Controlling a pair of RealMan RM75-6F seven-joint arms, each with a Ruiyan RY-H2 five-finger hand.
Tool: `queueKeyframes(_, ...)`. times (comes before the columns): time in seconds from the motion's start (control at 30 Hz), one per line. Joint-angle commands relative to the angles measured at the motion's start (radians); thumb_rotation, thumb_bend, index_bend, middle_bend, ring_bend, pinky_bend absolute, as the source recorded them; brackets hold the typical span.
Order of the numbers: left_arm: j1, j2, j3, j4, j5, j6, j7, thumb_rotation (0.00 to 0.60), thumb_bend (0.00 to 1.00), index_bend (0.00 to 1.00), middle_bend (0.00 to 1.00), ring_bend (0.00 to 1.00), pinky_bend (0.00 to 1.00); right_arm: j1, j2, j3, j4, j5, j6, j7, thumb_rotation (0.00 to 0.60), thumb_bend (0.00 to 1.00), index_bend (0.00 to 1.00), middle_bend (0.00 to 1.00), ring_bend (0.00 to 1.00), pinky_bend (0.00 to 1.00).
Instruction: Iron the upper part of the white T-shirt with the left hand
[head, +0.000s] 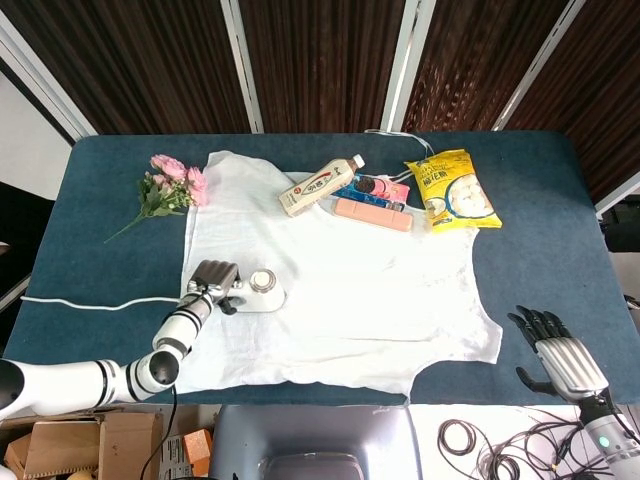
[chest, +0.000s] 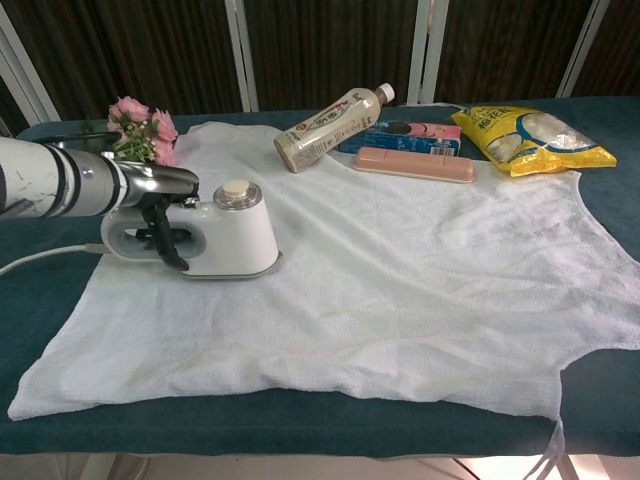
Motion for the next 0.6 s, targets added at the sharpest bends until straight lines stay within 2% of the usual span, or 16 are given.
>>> queueKeyframes(0.03, 0.012, 0.022, 0.016, -0.076, 0.075, -0.003, -0.036, 0.600, 0.48, 1.00, 0.79, 0.79, 0.67, -0.001, 0.000, 0.000, 0.000, -0.002, 0.003, 0.000, 0.600, 0.31, 0.00, 0.00, 0.00, 0.00)
queueKeyframes(0.2, 0.021, 0.020, 0.020, -0.141, 0.166, 0.021, -0.074, 0.600, 0.48, 1.00, 0.79, 0.79, 0.67, -0.001, -0.001, -0.001, -0.001, -0.002, 0.001, 0.000, 0.600, 0.31, 0.00, 0.00, 0.00, 0.00)
queueKeyframes(0.33, 0.031, -0.004, 0.021, -0.155, 0.238, 0.082, -0.090, 0.600, 0.47, 1.00, 0.79, 0.79, 0.67, 0.000, 0.001, -0.002, -0.002, -0.003, 0.000, 0.002, 0.600, 0.31, 0.00, 0.00, 0.00, 0.00)
queueKeyframes(0.47, 0.026, -0.077, 0.018, -0.097, 0.240, 0.163, -0.072, 0.600, 0.47, 1.00, 0.79, 0.79, 0.67, -0.005, 0.004, 0.000, -0.003, -0.008, 0.014, 0.006, 0.600, 0.31, 0.00, 0.00, 0.00, 0.00)
queueKeyframes(0.6, 0.015, -0.155, 0.007, 0.004, 0.213, 0.180, -0.062, 0.600, 0.47, 1.00, 0.79, 0.79, 0.67, -0.007, 0.010, -0.001, -0.003, -0.013, 0.019, 0.018, 0.600, 0.31, 0.00, 0.00, 0.00, 0.00)
